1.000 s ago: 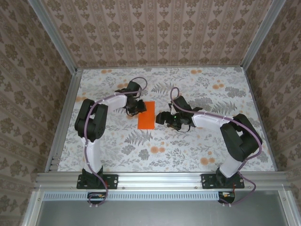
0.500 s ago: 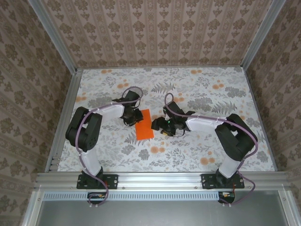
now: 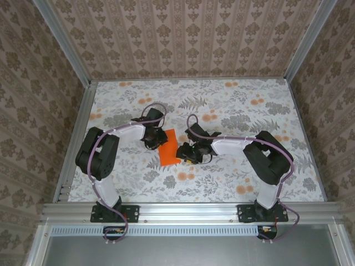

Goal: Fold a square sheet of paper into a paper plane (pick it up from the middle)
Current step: Move the square sheet of paper to the center of the table, then third fold the triangle at the center of the table.

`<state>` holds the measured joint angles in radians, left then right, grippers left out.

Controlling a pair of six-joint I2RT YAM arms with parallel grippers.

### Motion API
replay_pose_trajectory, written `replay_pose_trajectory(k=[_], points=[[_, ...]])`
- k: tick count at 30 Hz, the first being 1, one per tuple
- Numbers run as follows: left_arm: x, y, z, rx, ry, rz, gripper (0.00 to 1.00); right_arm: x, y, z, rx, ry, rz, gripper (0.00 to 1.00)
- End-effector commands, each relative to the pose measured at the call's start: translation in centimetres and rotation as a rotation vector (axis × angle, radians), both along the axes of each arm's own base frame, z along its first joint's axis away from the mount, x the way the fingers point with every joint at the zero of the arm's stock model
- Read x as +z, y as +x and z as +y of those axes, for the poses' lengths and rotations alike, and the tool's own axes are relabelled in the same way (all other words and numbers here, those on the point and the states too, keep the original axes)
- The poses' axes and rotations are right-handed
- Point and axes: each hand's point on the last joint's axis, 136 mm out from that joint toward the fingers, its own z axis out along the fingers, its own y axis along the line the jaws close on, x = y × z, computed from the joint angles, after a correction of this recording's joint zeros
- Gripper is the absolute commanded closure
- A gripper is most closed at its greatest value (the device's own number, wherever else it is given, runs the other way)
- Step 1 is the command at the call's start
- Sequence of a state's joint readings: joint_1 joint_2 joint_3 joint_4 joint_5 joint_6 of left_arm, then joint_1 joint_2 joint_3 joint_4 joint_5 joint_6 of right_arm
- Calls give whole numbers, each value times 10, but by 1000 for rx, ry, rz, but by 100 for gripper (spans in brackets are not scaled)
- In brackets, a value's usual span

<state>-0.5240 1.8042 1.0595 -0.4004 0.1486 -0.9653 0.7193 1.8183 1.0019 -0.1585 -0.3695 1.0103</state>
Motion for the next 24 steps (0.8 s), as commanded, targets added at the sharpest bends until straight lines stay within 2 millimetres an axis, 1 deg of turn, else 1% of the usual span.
replay_pose_trajectory(k=[1, 13, 20, 24], points=[[-21, -20, 17, 22, 64, 80, 77, -5, -5, 5, 3, -15, 38, 57], [-24, -21, 16, 21, 63, 85, 77, -4, -7, 19, 36, 36, 49, 70], [-25, -21, 16, 19, 63, 88, 77, -2, -6, 24, 38, 66, 40, 71], [-25, -21, 16, 19, 63, 89, 77, 0, -1, 27, 23, 94, 25, 72]])
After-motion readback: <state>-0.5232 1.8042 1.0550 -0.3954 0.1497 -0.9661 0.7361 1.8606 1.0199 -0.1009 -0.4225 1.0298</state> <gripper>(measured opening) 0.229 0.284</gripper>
